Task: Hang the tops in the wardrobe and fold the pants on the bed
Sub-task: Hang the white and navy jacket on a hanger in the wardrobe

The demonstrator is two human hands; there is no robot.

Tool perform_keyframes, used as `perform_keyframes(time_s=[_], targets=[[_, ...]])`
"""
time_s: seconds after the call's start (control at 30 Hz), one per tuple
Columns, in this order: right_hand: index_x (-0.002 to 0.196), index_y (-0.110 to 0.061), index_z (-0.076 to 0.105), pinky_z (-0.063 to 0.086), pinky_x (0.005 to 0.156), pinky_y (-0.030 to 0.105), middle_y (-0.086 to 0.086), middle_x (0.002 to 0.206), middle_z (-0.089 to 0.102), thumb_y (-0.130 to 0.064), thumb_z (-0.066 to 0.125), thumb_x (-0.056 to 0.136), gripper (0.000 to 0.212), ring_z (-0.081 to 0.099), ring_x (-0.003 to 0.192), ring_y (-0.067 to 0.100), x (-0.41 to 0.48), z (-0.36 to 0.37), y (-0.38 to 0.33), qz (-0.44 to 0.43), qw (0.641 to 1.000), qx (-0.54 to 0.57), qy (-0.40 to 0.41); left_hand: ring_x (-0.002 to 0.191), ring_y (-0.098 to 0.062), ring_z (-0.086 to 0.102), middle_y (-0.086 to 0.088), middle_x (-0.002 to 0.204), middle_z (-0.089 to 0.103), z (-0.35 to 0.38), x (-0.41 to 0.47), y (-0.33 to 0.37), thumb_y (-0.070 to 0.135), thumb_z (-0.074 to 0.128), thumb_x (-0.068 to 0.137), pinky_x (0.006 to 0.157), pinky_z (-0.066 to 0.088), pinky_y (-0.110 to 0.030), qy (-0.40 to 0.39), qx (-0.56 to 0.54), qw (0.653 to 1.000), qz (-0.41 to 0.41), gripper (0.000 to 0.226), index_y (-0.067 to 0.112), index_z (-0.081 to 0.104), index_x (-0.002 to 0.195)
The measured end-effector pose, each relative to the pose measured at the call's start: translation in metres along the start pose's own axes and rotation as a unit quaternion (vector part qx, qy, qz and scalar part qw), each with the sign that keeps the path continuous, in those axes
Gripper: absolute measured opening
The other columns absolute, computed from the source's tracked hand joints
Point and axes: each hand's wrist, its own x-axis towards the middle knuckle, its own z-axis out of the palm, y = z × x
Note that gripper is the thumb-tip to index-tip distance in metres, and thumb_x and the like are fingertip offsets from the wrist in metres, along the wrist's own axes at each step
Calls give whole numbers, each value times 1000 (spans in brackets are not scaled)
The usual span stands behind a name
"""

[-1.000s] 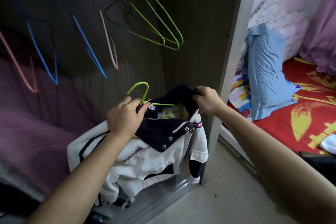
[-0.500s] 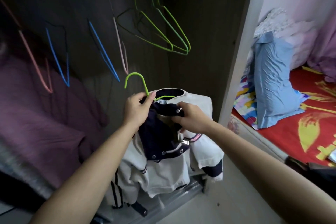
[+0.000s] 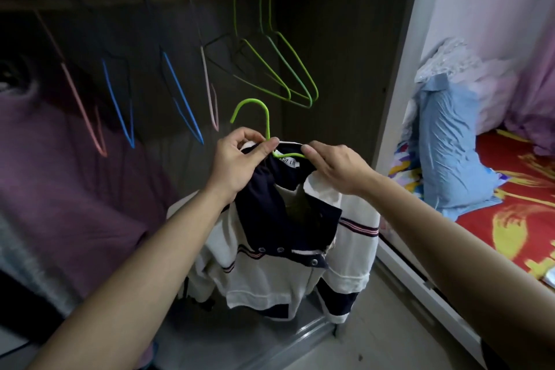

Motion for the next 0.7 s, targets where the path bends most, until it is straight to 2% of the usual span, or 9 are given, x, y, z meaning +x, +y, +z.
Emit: perform_keyframes(time_s=[0.07, 0.2, 0.3, 0.4, 0.47, 0.5, 0.57, 0.63, 0.7], targets=[[93, -25, 55, 51, 76, 49, 0, 79, 63, -62, 30, 100, 45, 62, 75, 19, 0, -4, -2, 5, 999, 43, 7, 74, -9, 67, 7, 76, 71, -2, 3, 6, 44, 87, 67, 70, 56, -26, 6, -17, 1000, -10, 27, 27, 68, 76], [133, -29, 48, 50, 78, 32, -5, 121, 50, -62, 37, 99, 49, 58, 96, 14, -2, -5, -2, -108, 990, -23, 93, 79, -9, 65, 3, 81, 69, -12, 13, 19, 36, 91, 62, 78, 53, -24, 22, -69, 996, -42, 31, 24, 66, 77], [128, -19, 58, 51, 63, 37, 3, 113, 57, -49, 37, 103, 44, 62, 86, 24, -1, -9, -2, -143, 969, -134, 152, 75, -8, 66, 0, 79, 69, -20, 19, 27, 29, 87, 63, 75, 51, -18, 4, -113, 992, -64, 35, 19, 63, 85], [114, -15, 60, 50, 53, 38, 2, 98, 63, -46, 35, 105, 40, 65, 73, 29, 3, -16, -4, -125, 953, -187, 204, 70, -7, 66, 1, 73, 70, -22, 24, 30, 17, 82, 78, 70, 51, -16, -20, -110, 990, -81, 22, 15, 63, 89], [107, -14, 57, 49, 50, 38, 1, 94, 63, -47, 34, 105, 40, 65, 69, 29, 5, -20, -5, -122, 949, -187, 222, 62, 0, 62, 9, 64, 68, -25, 30, 34, 21, 75, 87, 61, 48, -12, -39, -29, 996, -73, 13, 13, 64, 87], [106, -15, 57, 48, 50, 37, 1, 94, 63, -48, 33, 105, 41, 65, 68, 29, 6, -22, -6, -117, 949, -186, 225, 55, 3, 55, 14, 56, 62, -28, 35, 35, 29, 70, 91, 56, 42, -11, -52, 58, 996, -52, 19, 14, 63, 81], [106, -17, 56, 45, 50, 35, -1, 95, 64, -50, 31, 105, 42, 65, 68, 29, 6, -28, -8, -100, 947, -195, 233, 45, -3, 39, 11, 43, 39, -34, 43, 35, 50, 57, 95, 51, 31, -23, -72, 247, 966, -17, 48, 20, 50, 59], [104, -20, 57, 44, 48, 33, -4, 94, 65, -53, 29, 105, 43, 65, 67, 27, 5, -31, -10, -92, 940, -220, 244, 44, -11, 35, 8, 43, 28, -38, 48, 36, 65, 48, 93, 54, 27, -32, -72, 338, 937, -58, 69, 17, 32, 46], [98, -20, 57, 41, 46, 32, -4, 88, 65, -54, 28, 104, 45, 64, 65, 26, 2, -31, -11, -86, 933, -239, 254, 50, -18, 44, 4, 46, 35, -42, 52, 35, 71, 44, 90, 55, 30, -33, -65, 365, 922, -111, 76, 15, 29, 42]])
